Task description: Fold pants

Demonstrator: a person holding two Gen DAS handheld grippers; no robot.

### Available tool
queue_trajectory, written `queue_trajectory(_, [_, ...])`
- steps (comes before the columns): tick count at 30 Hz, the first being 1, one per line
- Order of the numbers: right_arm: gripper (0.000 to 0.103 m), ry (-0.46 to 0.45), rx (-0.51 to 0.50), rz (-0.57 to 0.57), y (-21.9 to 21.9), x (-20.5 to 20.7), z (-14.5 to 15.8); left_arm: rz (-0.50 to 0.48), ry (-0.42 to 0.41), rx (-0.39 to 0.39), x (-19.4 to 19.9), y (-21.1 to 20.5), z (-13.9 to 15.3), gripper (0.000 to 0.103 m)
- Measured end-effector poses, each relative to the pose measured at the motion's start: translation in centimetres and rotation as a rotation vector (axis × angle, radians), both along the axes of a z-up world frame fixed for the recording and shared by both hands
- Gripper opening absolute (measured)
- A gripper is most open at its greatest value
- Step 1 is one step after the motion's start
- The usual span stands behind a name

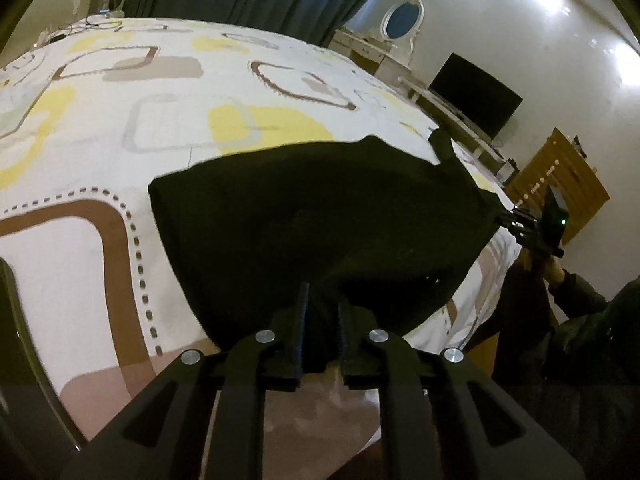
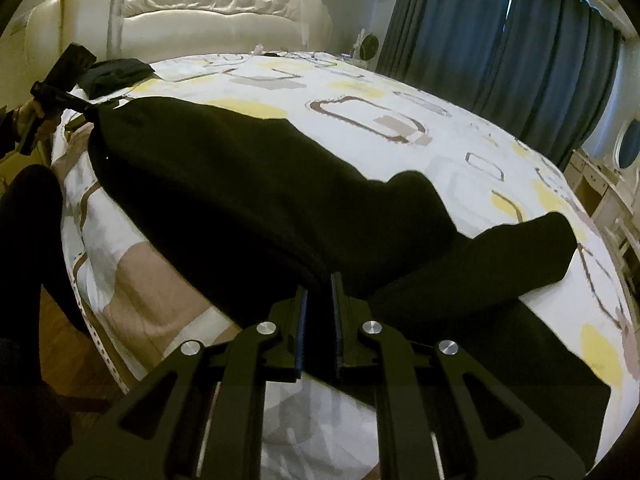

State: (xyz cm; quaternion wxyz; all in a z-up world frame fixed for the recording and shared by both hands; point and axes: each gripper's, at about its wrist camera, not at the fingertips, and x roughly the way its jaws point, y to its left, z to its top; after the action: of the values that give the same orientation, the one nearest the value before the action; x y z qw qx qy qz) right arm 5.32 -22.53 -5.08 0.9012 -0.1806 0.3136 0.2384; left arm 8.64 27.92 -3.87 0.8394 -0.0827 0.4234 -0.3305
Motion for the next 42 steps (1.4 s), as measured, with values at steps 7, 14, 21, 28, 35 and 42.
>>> queue_trajectory(7, [0.011, 0.01, -0.009, 0.0, -0.1, -0.2, -0.5, -0.031, -0.013, 0.034, -0.6, -0.2, 0.2, 0.017])
queue_trajectory(14, [0.011, 0.016, -0.004, -0.005, -0.4, -0.4, -1.0, -0.07, -0.023, 0.094, -1.9, 0.5, 1.2, 0.019])
queue_trajectory(21, [0.011, 0.015, -0.003, -0.006, -0.6, -0.6, -1.1, 0.038, -0.055, 0.068, -2.8, 3.0, 3.0, 0.02])
queue_trajectory(28, [0.012, 0.022, -0.018, -0.014, -0.6, -0.7, -1.5, -0.088, -0.107, 0.013, -1.7, -3.7, 3.3, 0.051])
queue_trajectory(35, [0.054, 0.028, 0.079, -0.026, -2.3, -0.9, 0.0, -0.145, 0.002, 0.08, 1.2, -9.0, -0.6, 0.051])
queue_trajectory(42, [0.066, 0.046, 0.174, -0.226, -9.0, 6.0, 6.5, -0.015, -0.051, 0.013, 3.0, -8.4, 2.8, 0.051])
